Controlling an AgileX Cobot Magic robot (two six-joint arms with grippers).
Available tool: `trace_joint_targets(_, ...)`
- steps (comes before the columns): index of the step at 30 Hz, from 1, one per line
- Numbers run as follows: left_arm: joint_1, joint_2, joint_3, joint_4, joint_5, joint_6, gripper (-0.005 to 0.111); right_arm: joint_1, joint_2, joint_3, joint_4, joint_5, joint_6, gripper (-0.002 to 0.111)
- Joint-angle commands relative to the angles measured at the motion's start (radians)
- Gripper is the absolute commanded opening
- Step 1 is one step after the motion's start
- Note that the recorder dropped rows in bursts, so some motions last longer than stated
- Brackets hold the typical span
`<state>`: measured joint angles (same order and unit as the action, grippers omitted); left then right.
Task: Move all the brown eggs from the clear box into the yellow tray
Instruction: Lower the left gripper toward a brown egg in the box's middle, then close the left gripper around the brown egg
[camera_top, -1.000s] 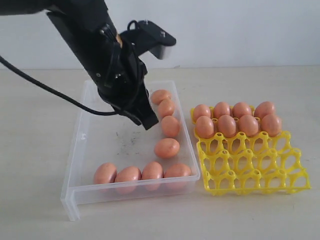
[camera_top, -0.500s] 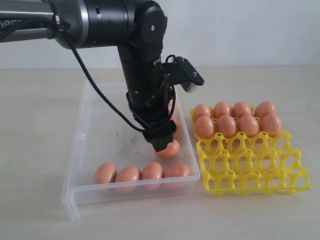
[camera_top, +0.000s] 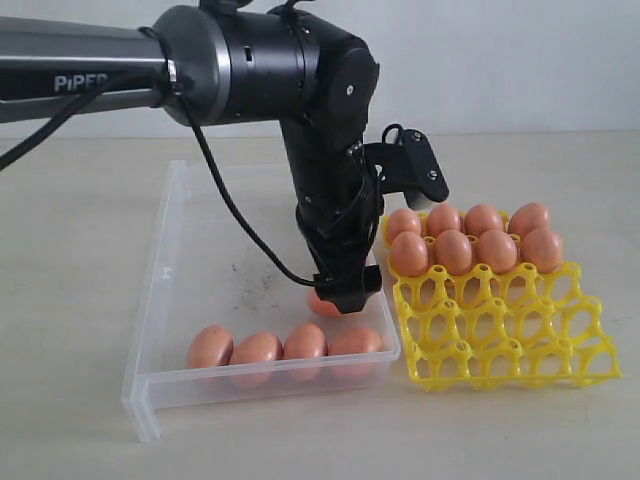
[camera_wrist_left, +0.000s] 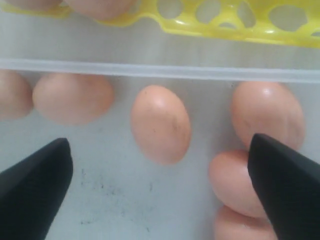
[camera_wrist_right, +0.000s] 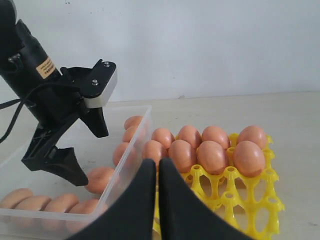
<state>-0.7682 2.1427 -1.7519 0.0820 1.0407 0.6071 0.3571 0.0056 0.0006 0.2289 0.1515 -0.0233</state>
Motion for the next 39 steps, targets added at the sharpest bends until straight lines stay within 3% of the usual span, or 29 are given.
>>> trace_joint_targets(1,-0.010,0.008,-0.005,-0.007,-0.025,0.018,0.086,0.001,-0.006,-0.001,-0.001,-0.004,-0.002,0.000)
trace_joint_targets(7,-0.010,0.029,-0.005,-0.007,-0.061,0.018,0.086,0.001,-0.006,-0.001,-0.001,-0.004,-0.002,0.000)
trace_joint_targets(13,-0.010,0.104,-0.005,0.102,-0.030,0.004,0.086,0.001,-0.006,-0.001,-0.001,-0.004,-0.002,0.000)
trace_joint_targets(30,-0.010,0.171,-0.005,0.038,-0.065,0.016,0.083,0.001,-0.006,-0.001,-0.001,-0.004,-0.002,0.000)
trace_joint_targets(34,-0.010,0.171,-0.005,0.038,-0.066,0.016,0.068,0.001,-0.006,-0.001,-0.001,-0.004,-0.002,0.000)
trace_joint_targets(37,-0.010,0.171,-0.005,0.038,-0.066,0.014,0.042,0.001,-0.006,-0.001,-0.001,-0.004,-0.002,0.000)
trace_joint_targets(39,-0.010,0.171,-0.005,0.038,-0.066,-0.002,0.017,0.001,-0.006,-0.001,-0.001,-0.004,-0.002,0.000)
